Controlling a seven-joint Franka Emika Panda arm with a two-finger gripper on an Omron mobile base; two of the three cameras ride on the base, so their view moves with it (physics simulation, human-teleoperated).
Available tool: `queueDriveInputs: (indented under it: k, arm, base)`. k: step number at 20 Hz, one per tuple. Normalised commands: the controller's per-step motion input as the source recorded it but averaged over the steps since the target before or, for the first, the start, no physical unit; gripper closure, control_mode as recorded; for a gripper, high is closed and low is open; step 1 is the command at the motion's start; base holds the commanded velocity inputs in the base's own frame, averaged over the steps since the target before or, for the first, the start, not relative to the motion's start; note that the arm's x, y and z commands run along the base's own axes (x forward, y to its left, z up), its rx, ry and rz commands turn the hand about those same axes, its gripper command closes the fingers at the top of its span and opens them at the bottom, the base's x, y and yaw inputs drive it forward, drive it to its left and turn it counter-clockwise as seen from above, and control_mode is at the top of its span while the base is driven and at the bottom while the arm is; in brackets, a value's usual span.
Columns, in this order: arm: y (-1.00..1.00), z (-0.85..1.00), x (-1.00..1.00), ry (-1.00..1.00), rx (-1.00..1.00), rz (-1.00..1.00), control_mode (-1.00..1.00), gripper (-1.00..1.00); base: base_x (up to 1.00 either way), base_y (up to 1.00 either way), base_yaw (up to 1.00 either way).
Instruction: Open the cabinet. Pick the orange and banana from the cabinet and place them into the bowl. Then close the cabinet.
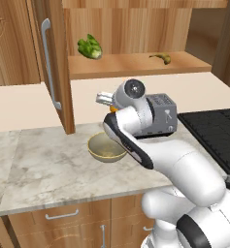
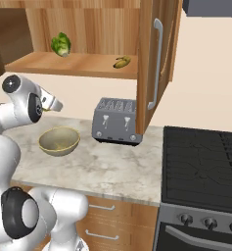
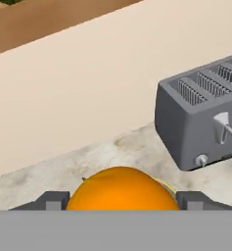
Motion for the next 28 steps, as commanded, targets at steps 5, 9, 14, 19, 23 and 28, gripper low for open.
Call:
queueDriveInputs:
  k: [5, 9, 14, 19, 23, 28]
  arm:
    - [0.00, -0.74, 0.23, 0.04, 0.29, 0.00, -1.00, 1.00]
    - [0.00, -0.35, 0.12, 0.01, 0.04, 0.00, -1.00, 1.00]
    - [0.00, -0.76, 0.00, 0.21, -0.11, -0.01, -1.00, 1.00]
    - [0.06, -0.36, 0.06, 0.09, -0.01, 0.00, -1.00, 1.00]
    - [0.01, -0.12, 0.30, 0.00, 0.00, 0.00, -1.00, 1.00]
    - [0.02, -0.26, 0.38, 0.00, 0.00, 0.00, -1.00, 1.00]
  base:
    - [0.00, 0.00, 0.00]
    - [0.00, 0.00, 0.00]
    - [0.00, 0.00, 0.00]
    - [0.00, 0.00, 0.00]
    - [0.00, 0.00, 0.00]
    - [0.00, 0.00, 0.00]
